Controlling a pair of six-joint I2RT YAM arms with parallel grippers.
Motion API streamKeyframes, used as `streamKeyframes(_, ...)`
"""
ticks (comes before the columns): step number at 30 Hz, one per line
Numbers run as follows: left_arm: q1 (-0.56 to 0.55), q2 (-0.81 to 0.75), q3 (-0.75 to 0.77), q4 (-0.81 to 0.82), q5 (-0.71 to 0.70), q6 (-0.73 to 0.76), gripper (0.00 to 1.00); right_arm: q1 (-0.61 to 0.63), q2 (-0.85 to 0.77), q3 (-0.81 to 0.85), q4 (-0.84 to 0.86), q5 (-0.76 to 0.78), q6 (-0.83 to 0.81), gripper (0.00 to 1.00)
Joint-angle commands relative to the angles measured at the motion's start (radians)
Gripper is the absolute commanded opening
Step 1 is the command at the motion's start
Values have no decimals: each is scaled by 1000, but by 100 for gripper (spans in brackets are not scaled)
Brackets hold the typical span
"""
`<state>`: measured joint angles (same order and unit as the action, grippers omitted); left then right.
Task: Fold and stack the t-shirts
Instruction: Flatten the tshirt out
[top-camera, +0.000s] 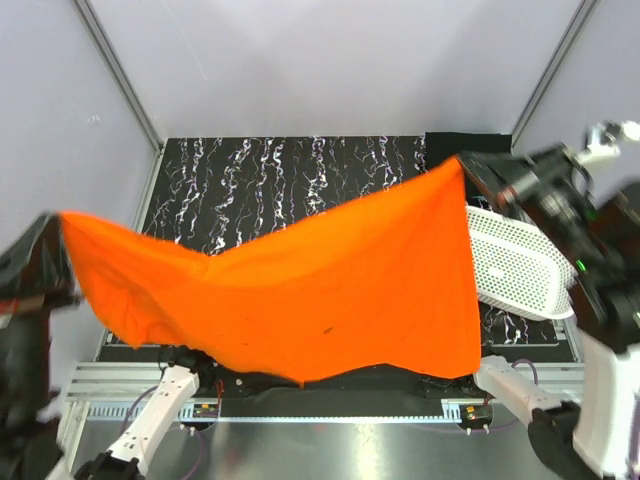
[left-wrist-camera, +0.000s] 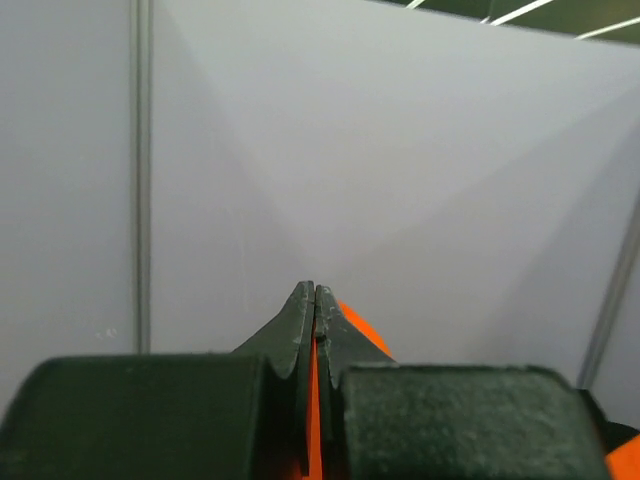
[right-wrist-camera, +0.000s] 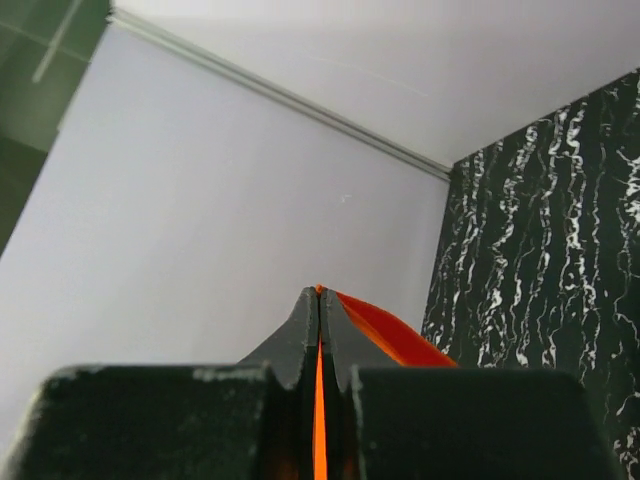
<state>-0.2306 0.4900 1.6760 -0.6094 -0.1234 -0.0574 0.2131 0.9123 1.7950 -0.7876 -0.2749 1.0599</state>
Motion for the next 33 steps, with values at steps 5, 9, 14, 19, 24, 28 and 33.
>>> streamKeyframes(5,-23,413,-84,309,-99,414,0,-4,361,-37,261,32,-61,0)
streamKeyframes(9,7,599,-137,367,-73,456,0,-4,492,-173,434,29,-51,0)
streamKeyframes(14,191,746,-248,473,141,332,0,-4,652,-272,643,69,-52,0)
streamKeyframes(19,229,952,-286,556,178,334,0,-11,903,-284,824,86,-41,0)
streamKeyframes(24,251,1064,-309,726,208,338,0,-38,1163,-87,860,-20,-72,0)
streamKeyframes(28,251,1090,-243,688,133,346,0,-47,1247,97,703,-69,-142,0)
streamKeyframes(33,252,969,-226,717,42,340,0,-47,1124,135,597,-80,-224,0)
